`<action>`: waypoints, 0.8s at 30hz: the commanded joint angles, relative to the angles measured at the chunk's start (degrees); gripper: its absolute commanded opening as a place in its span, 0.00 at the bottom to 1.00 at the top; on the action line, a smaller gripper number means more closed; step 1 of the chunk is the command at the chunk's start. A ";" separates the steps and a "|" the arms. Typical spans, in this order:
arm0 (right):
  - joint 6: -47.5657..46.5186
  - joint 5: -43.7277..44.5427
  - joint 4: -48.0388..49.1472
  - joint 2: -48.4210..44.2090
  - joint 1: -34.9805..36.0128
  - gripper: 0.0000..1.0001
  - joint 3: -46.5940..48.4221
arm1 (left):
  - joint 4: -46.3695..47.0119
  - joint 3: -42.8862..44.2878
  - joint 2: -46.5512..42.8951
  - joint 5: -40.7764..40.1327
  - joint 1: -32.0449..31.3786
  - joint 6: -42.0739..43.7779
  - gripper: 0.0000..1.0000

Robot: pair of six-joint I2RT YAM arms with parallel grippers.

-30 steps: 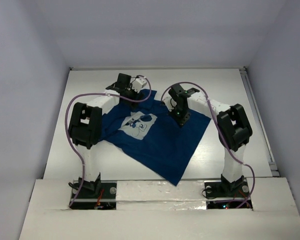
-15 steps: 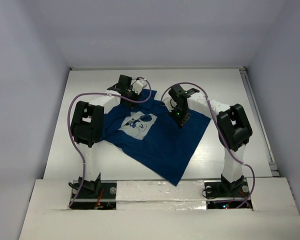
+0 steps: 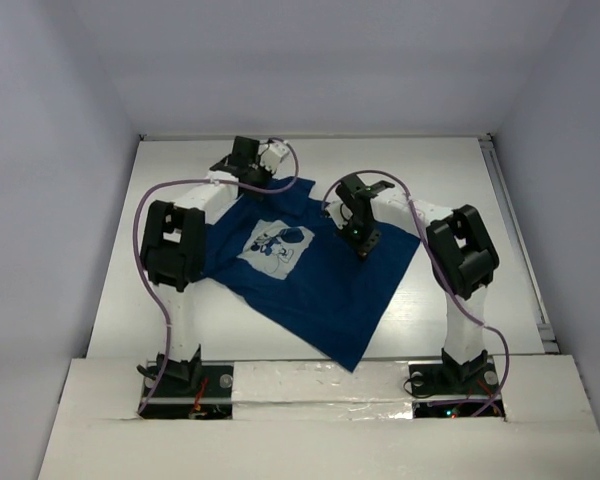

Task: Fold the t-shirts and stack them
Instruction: Flatten out the tshirt

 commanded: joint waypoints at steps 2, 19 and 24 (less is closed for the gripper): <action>-0.22 1.54 1.80 0.27 -0.44 0.00 -0.70 | 0.11 8.00 1.19 -1.88 4.85 -1.44 0.00; 0.22 1.81 0.93 1.06 -0.44 0.00 0.35 | -8.24 21.90 17.20 -11.56 18.57 2.25 0.09; 0.14 2.33 1.10 1.76 -0.44 0.00 0.00 | -5.34 17.59 11.93 -5.51 18.57 -0.03 0.36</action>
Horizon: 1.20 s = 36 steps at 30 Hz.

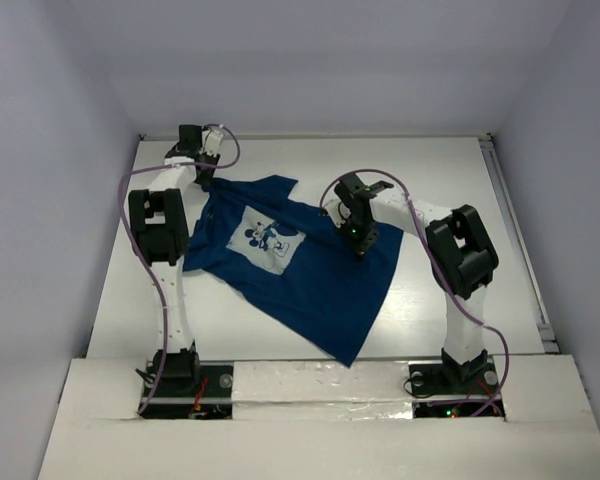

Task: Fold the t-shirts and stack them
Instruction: Flatten out the tshirt

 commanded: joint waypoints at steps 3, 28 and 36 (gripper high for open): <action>0.09 1.59 -1.32 2.03 -0.44 0.00 0.72 | -3.67 1.61 -6.82 5.77 0.61 -2.31 0.41; 0.18 -1.57 -1.68 -1.75 -0.44 0.00 0.55 | -23.78 2.14 -8.70 33.38 -12.84 34.59 0.45; 0.09 -2.54 -2.03 -2.54 -0.44 0.00 0.72 | -28.55 9.89 -3.48 33.30 -13.45 34.86 0.47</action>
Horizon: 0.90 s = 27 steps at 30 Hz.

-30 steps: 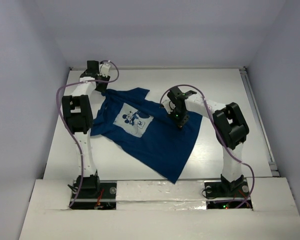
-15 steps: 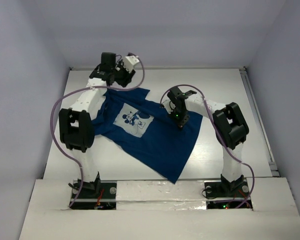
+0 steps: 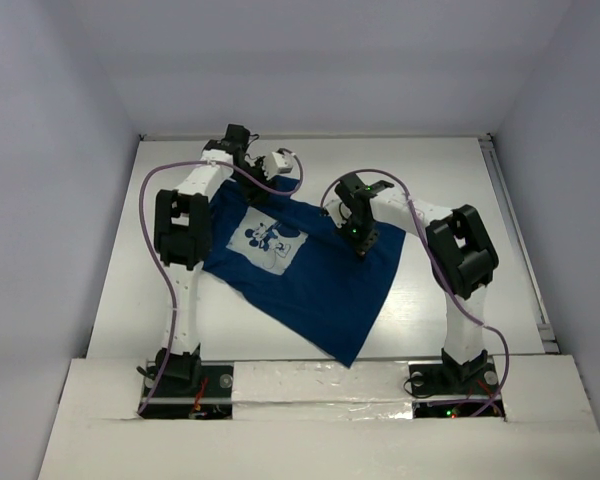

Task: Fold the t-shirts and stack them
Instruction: Flatten out the tshirt

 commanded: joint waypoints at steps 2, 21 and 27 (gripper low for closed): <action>-0.06 -1.38 -1.20 -2.50 -0.44 0.00 0.57 | -3.81 3.86 -2.02 2.37 -0.49 2.65 0.48; -0.76 -2.52 -1.99 -2.50 -0.44 0.00 1.71 | -0.99 1.75 -0.70 2.10 -1.55 0.54 0.42; -0.85 -2.61 -1.81 -2.67 -0.44 0.00 1.62 | -2.05 3.51 0.80 2.72 -1.55 -0.25 0.17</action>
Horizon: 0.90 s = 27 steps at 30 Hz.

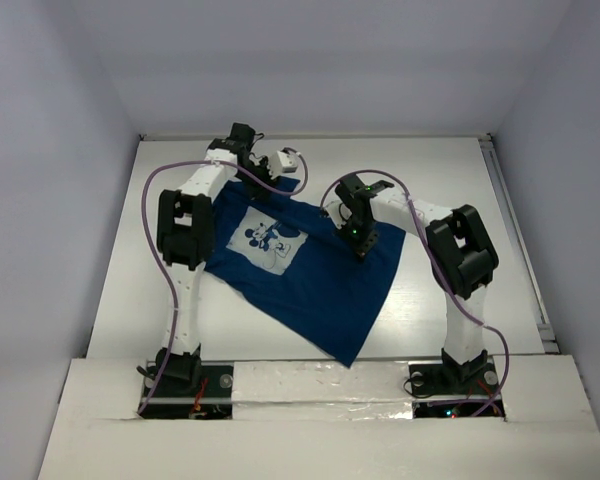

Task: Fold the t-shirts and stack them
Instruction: Flatten out the tshirt

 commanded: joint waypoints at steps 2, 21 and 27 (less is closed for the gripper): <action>-0.64 -1.08 -0.88 -2.65 -0.44 0.00 1.62 | -1.92 2.15 0.95 2.04 -0.30 -0.03 0.15; -0.55 -1.08 -0.26 -2.56 -0.44 0.00 0.92 | 20.39 6.81 -0.72 -7.79 2.33 -17.77 0.00; -0.55 -1.34 -0.43 -2.47 -0.44 0.00 1.10 | 34.54 7.16 2.00 -25.70 4.70 -22.44 0.00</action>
